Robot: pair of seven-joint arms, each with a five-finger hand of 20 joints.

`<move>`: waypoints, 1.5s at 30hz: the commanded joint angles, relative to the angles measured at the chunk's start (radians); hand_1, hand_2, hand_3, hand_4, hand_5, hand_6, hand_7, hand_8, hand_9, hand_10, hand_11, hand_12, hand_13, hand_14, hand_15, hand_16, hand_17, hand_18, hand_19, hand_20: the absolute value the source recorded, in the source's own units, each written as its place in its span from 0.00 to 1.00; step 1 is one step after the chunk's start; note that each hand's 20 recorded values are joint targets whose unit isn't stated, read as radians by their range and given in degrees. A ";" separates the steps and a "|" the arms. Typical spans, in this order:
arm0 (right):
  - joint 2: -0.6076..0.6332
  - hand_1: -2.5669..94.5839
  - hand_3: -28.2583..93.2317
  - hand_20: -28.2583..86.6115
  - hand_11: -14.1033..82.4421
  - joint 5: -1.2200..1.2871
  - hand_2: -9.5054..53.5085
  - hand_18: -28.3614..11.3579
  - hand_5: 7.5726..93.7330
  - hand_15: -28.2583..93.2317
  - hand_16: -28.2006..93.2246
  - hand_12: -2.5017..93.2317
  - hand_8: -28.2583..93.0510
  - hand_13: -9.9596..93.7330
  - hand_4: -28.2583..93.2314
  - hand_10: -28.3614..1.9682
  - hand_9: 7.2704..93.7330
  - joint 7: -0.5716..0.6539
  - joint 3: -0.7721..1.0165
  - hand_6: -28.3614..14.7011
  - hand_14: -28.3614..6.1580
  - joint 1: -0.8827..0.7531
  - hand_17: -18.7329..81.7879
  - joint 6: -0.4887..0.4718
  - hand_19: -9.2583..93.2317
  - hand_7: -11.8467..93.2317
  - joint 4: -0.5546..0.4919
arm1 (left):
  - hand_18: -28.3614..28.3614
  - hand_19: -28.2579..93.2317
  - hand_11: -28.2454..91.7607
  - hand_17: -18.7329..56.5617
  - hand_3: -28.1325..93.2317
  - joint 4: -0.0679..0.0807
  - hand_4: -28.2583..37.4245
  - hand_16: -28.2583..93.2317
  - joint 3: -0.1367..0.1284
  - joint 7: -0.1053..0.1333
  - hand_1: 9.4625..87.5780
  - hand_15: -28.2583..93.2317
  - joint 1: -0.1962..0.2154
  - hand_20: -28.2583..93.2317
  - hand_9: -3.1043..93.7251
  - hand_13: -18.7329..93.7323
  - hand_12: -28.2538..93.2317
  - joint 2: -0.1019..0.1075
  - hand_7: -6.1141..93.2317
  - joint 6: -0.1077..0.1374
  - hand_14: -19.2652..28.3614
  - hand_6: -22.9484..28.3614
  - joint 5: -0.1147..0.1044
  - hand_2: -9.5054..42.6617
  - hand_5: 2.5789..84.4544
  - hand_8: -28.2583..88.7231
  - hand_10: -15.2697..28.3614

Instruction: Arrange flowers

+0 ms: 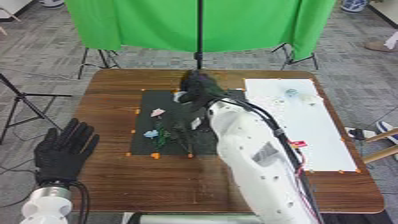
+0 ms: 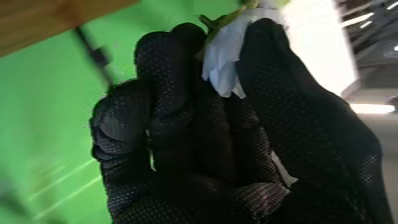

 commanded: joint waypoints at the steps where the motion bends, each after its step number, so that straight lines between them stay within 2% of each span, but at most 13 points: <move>1: -0.035 0.66 0.78 0.52 0.27 -0.120 0.00 0.22 0.69 0.67 0.56 0.47 0.26 0.73 0.00 0.52 0.81 -0.049 -0.073 0.59 0.58 0.013 0.58 -0.048 0.99 0.38 0.129 | 0.76 0.49 0.43 0.23 0.85 0.013 0.00 0.18 0.008 -0.025 0.25 0.59 -0.013 0.37 0.50 0.48 0.34 0.011 0.19 0.006 0.74 0.63 0.010 0.47 0.57 0.17 0.69; 5: -0.051 0.66 0.79 0.52 0.28 -0.157 0.00 0.21 0.69 0.67 0.56 0.47 0.26 0.73 0.00 0.52 0.81 -0.052 -0.078 0.58 0.58 0.020 0.58 -0.014 0.99 0.38 0.164 | 0.76 0.50 0.43 0.23 0.85 0.019 0.00 0.18 0.012 -0.017 0.25 0.59 -0.022 0.36 0.50 0.48 0.34 0.019 0.19 0.007 0.74 0.63 0.003 0.47 0.56 0.17 0.69; 9: -0.039 0.66 0.79 0.53 0.27 -0.184 0.00 0.19 0.68 0.67 0.57 0.46 0.26 0.71 0.00 0.52 0.79 -0.043 -0.105 0.58 0.56 0.003 0.56 -0.011 0.99 0.38 0.148 | 0.76 0.50 0.43 0.23 0.85 0.001 0.00 0.18 0.003 -0.003 0.25 0.59 0.010 0.36 0.50 0.48 0.34 0.014 0.19 -0.004 0.73 0.63 -0.005 0.47 0.56 0.17 0.69; 14: -0.038 0.66 0.79 0.54 0.25 -0.205 0.00 0.18 0.66 0.67 0.57 0.44 0.24 0.69 0.00 0.50 0.77 -0.047 -0.113 0.57 0.56 -0.006 0.55 -0.004 0.98 0.36 0.151 | 0.76 0.50 0.44 0.23 0.85 0.002 0.00 0.18 0.003 -0.002 0.25 0.59 0.009 0.36 0.50 0.48 0.34 0.013 0.19 -0.006 0.73 0.63 -0.006 0.47 0.57 0.17 0.69; 18: -0.038 0.65 0.80 0.55 0.28 -0.213 0.00 0.18 0.66 0.67 0.57 0.40 0.23 0.68 0.00 0.48 0.74 -0.050 -0.114 0.57 0.55 -0.016 0.55 -0.020 0.97 0.35 0.143 | 0.76 0.49 0.44 0.23 0.85 0.011 0.00 0.18 -0.002 -0.005 0.25 0.59 0.000 0.36 0.50 0.48 0.34 0.011 0.19 0.000 0.73 0.63 -0.008 0.47 0.57 0.17 0.69; 21: -0.048 0.64 0.80 0.55 0.31 -0.219 0.00 0.17 0.65 0.67 0.55 0.34 0.23 0.67 0.00 0.45 0.71 -0.052 -0.113 0.57 0.53 -0.031 0.53 -0.033 0.95 0.34 0.141 | 0.75 0.49 0.44 0.23 0.85 0.012 0.00 0.18 -0.015 0.021 0.25 0.59 -0.001 0.36 0.50 0.48 0.34 0.015 0.19 0.012 0.73 0.63 -0.037 0.46 0.57 0.17 0.69; 25: -0.045 0.62 0.81 0.55 0.34 -0.248 0.00 0.16 0.66 0.67 0.54 0.30 0.22 0.64 0.00 0.41 0.68 -0.046 -0.119 0.56 0.48 -0.043 0.51 -0.024 0.93 0.32 0.143 | 0.75 0.49 0.44 0.23 0.85 0.003 0.00 0.18 -0.021 0.007 0.26 0.60 -0.002 0.36 0.50 0.48 0.34 0.017 0.19 0.020 0.73 0.63 -0.035 0.46 0.57 0.17 0.69; 27: -0.045 0.57 0.84 0.56 0.37 -0.177 0.01 0.14 0.65 0.70 0.49 0.24 0.18 0.62 0.00 0.37 0.65 0.015 -0.128 0.54 0.41 -0.042 0.50 -0.010 0.92 0.30 0.137 | 0.75 0.49 0.45 0.23 0.85 -0.011 0.00 0.18 -0.016 0.008 0.26 0.60 -0.013 0.36 0.51 0.48 0.34 0.019 0.20 0.070 0.73 0.63 -0.087 0.47 0.58 0.17 0.69; 28: -0.045 0.53 0.85 0.57 0.35 -0.181 0.03 0.12 0.62 0.73 0.45 0.21 0.14 0.60 0.00 0.32 0.61 0.021 -0.132 0.50 0.36 -0.044 0.49 -0.008 0.93 0.27 0.134 | 0.75 0.50 0.46 0.23 0.85 -0.008 0.00 0.18 -0.017 0.011 0.26 0.61 -0.011 0.37 0.51 0.49 0.34 0.017 0.21 0.048 0.73 0.63 -0.109 0.48 0.58 0.17 0.69; 31: -0.040 0.49 0.86 0.58 0.32 -0.216 0.05 0.10 0.58 0.75 0.43 0.19 0.14 0.56 0.00 0.27 0.54 0.012 -0.142 0.44 0.30 -0.045 0.47 0.002 0.93 0.24 0.125 | 0.76 0.50 0.47 0.23 0.85 -0.011 0.00 0.18 -0.011 0.016 0.26 0.62 -0.014 0.37 0.52 0.49 0.35 0.019 0.22 0.063 0.74 0.63 -0.124 0.49 0.59 0.16 0.69; 33: -0.044 0.48 0.86 0.58 0.31 -0.177 0.07 0.08 0.56 0.76 0.42 0.18 0.14 0.54 0.00 0.24 0.51 0.044 -0.142 0.41 0.27 -0.043 0.46 -0.044 0.93 0.22 0.104 | 0.76 0.51 0.47 0.23 0.85 -0.020 0.00 0.18 -0.015 0.005 0.26 0.62 -0.017 0.37 0.52 0.49 0.35 0.019 0.22 0.069 0.74 0.63 -0.155 0.49 0.59 0.16 0.69; 36: -0.045 0.46 0.86 0.59 0.29 -0.112 0.08 0.06 0.51 0.77 0.39 0.16 0.15 0.51 0.01 0.18 0.44 0.075 -0.132 0.40 0.22 -0.048 0.45 -0.059 0.92 0.21 0.061 | 0.76 0.51 0.47 0.23 0.85 -0.025 0.00 0.18 -0.014 0.001 0.26 0.62 -0.018 0.37 0.53 0.49 0.34 0.018 0.22 0.063 0.74 0.63 -0.138 0.48 0.60 0.16 0.69; 45: 0.013 0.35 0.85 0.56 0.28 -0.001 0.15 0.03 0.31 0.71 0.33 0.16 0.16 0.46 0.03 0.09 0.30 0.181 0.004 0.38 0.17 -0.013 0.46 0.232 0.89 0.20 0.053 | 0.76 0.51 0.46 0.23 0.85 -0.031 0.00 0.18 -0.019 0.005 0.25 0.62 0.006 0.37 0.53 0.49 0.34 -0.004 0.21 0.048 0.74 0.63 -0.114 0.48 0.59 0.16 0.69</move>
